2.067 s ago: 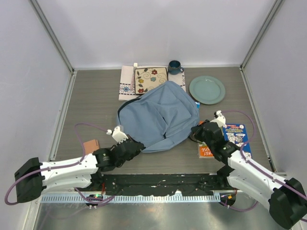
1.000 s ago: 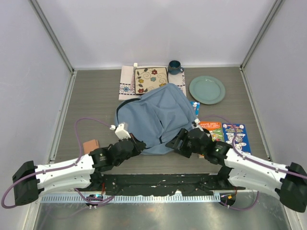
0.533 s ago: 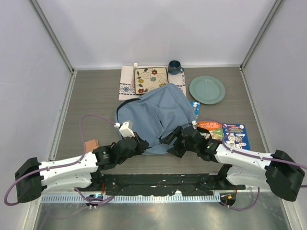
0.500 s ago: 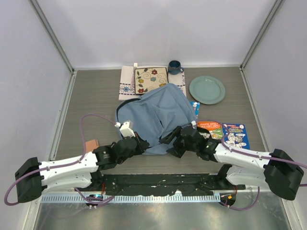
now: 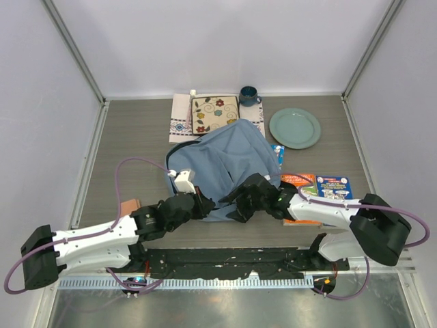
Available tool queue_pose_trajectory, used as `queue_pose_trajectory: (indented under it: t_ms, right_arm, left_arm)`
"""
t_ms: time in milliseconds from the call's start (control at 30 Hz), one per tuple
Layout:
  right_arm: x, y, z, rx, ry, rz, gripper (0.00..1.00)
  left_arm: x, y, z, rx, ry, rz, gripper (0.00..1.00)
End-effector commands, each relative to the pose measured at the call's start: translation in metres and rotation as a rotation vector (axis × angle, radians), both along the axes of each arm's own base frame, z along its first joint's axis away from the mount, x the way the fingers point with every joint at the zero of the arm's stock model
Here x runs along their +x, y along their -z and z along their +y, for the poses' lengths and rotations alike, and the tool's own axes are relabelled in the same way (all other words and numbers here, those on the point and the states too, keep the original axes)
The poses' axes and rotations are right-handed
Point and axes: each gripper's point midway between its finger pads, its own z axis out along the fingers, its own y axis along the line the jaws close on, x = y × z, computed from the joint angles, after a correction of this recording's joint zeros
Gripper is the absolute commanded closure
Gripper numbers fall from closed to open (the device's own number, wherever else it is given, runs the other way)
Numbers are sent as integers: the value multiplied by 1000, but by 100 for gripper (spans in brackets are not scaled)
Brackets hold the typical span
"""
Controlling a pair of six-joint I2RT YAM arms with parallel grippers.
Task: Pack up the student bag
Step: Unzip the student bag at the center of the board.
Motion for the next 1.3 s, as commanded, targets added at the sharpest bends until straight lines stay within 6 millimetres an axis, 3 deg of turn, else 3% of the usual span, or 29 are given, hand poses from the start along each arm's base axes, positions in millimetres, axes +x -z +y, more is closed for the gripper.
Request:
queue_pose_trajectory:
  t_ms: [0, 167, 267, 333, 467, 567, 967, 1133, 1233, 1267]
  right_arm:
    - [0, -4, 10, 53, 36, 49, 39]
    - [3, 5, 11, 37, 49, 60, 61]
    - [4, 8, 13, 30, 44, 62, 64]
    - [6, 4, 17, 52, 40, 46, 62]
    - [6, -5, 20, 97, 33, 28, 45]
    - [4, -14, 18, 117, 21, 4, 37]
    - [-16, -37, -10, 164, 96, 55, 34]
    - [-18, -49, -4, 216, 131, 75, 32]
    - [-20, -48, 6, 243, 126, 105, 30]
    - [-17, -56, 13, 282, 120, 93, 30]
  left_arm:
    - [5, -38, -11, -90, 30, -86, 100]
    - [2, -41, -13, -93, 55, -98, 100]
    - [2, -42, -14, -92, 66, -101, 100]
    - [1, -42, -15, -92, 70, -99, 100]
    - [2, -39, -14, -85, 62, -95, 100]
    - [4, -39, -12, -75, 48, -97, 100]
    - [12, -49, 2, -59, -24, -124, 100]
    - [13, -56, 1, -71, -23, -134, 100]
    - [12, -59, -1, -80, -14, -136, 100]
    - [12, -61, -2, -84, -11, -137, 100]
